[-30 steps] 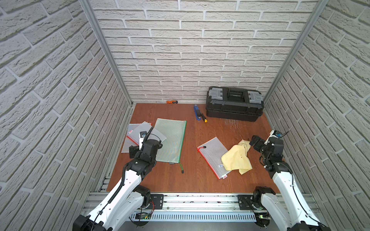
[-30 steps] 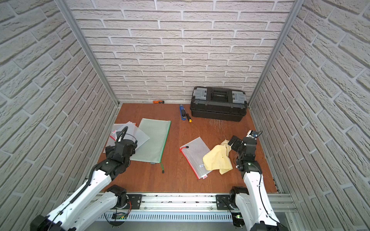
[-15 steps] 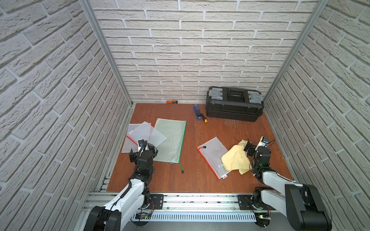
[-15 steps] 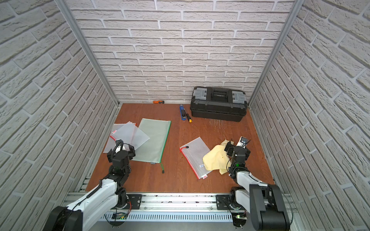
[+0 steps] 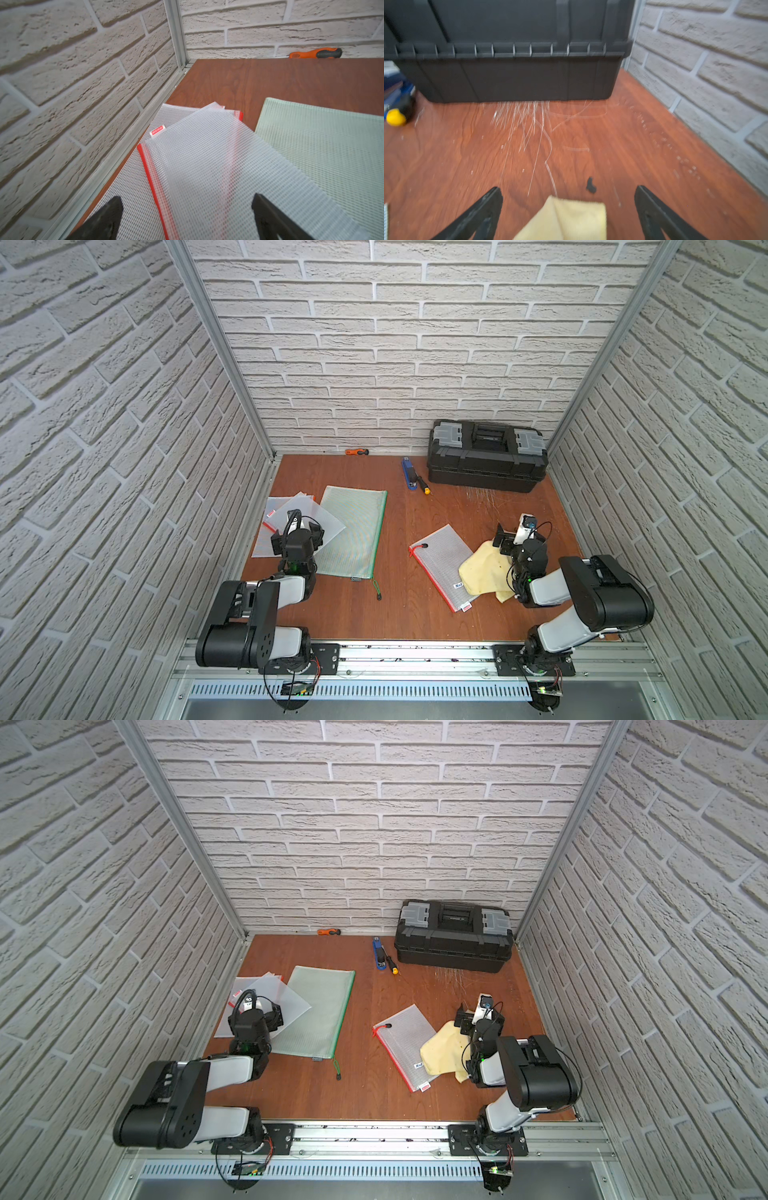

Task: Wipe the document bag
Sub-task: Reset both arms

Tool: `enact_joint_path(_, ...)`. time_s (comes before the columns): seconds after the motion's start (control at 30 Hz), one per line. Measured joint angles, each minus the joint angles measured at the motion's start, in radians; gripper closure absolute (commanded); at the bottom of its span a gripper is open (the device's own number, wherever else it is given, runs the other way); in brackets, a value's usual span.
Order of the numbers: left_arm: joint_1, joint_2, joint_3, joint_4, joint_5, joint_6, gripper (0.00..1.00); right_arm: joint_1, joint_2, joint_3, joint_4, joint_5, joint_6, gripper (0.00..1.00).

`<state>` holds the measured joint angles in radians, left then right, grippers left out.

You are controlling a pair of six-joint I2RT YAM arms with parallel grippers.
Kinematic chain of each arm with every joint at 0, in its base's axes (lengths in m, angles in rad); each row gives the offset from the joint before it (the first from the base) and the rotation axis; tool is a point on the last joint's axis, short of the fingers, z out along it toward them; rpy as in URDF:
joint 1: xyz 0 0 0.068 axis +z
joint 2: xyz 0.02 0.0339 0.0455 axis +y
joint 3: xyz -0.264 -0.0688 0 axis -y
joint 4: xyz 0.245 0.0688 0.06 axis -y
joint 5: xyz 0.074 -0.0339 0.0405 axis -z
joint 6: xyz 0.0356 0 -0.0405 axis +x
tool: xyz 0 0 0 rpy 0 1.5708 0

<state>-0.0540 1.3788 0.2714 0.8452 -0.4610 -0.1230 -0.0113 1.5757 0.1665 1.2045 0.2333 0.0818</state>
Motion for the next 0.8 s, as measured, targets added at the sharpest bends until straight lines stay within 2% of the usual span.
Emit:
enact_joint_path(0.1,0.01,0.095,0.009,0.117,0.026,0.011,0.02,0.005,-0.011,0.014,0.001,0.003,-0.011,0.0)
enact_joint_path(0.33,0.032,0.198,0.033,0.136,0.127,0.032,0.02,0.007,-0.008,0.053,-0.016,0.016,-0.015,0.0)
enact_joint_path(0.5,0.113,0.203,0.091,0.093,0.247,0.014,0.02,0.007,-0.008,0.079,-0.067,0.016,-0.019,0.0)
enact_joint_path(0.8,0.119,0.203,0.094,0.08,0.306,0.006,0.02,0.007,-0.008,0.165,-0.184,-0.019,-0.039,0.0)
